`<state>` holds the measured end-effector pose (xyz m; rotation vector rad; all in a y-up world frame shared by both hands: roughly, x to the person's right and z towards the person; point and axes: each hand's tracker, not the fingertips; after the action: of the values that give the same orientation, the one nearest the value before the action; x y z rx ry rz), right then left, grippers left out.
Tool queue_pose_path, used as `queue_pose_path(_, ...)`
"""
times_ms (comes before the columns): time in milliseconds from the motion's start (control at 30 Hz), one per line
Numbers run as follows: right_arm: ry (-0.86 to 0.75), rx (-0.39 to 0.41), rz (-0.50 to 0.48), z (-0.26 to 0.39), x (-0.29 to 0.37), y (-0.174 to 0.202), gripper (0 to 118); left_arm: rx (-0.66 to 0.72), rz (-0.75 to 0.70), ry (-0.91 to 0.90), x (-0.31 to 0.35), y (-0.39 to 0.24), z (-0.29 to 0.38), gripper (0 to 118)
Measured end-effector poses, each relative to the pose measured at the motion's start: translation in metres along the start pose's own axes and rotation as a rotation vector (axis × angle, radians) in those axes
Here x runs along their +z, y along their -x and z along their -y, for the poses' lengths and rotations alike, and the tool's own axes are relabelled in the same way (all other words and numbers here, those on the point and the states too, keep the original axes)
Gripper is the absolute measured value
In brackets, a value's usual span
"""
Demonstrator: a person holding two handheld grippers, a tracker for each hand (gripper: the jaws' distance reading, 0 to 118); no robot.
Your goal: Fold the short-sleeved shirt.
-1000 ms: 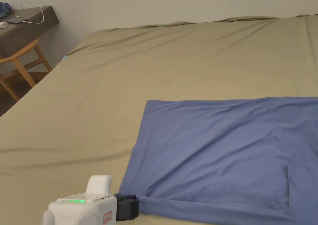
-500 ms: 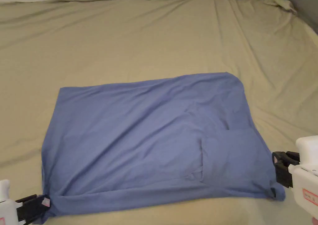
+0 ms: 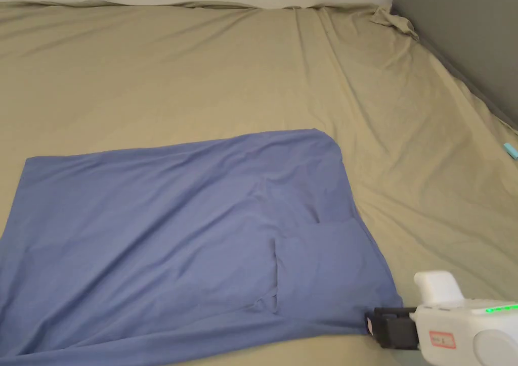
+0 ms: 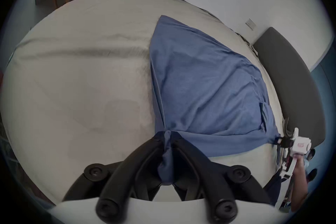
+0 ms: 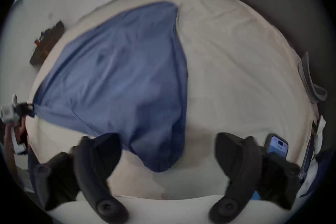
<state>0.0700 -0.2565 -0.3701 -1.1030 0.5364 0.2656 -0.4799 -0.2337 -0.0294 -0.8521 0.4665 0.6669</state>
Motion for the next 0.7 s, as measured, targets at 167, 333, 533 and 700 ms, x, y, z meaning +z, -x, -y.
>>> queue_pose_path(167, -0.069, -0.042, -0.038, -0.001, 0.010, 0.004, 10, 0.033, 0.009, -0.007, -0.001, 0.006, 0.005, 3)
queue_pose_path(333, -0.127, -0.010, -0.076, -0.010, 0.034, 0.011, 10, 0.099, 0.031, -0.033, 0.003, 0.009, 0.005, 3)
queue_pose_path(533, -0.190, -0.137, -0.198, -0.055, 0.052, 0.007, 10, 0.209, 0.117, -0.091, 0.018, 0.002, -0.024, 3)
queue_pose_path(700, -0.208, -0.175, -0.205, -0.132, 0.033, 0.004, 10, 0.266, 0.181, -0.165, 0.005, -0.015, -0.088, 3)
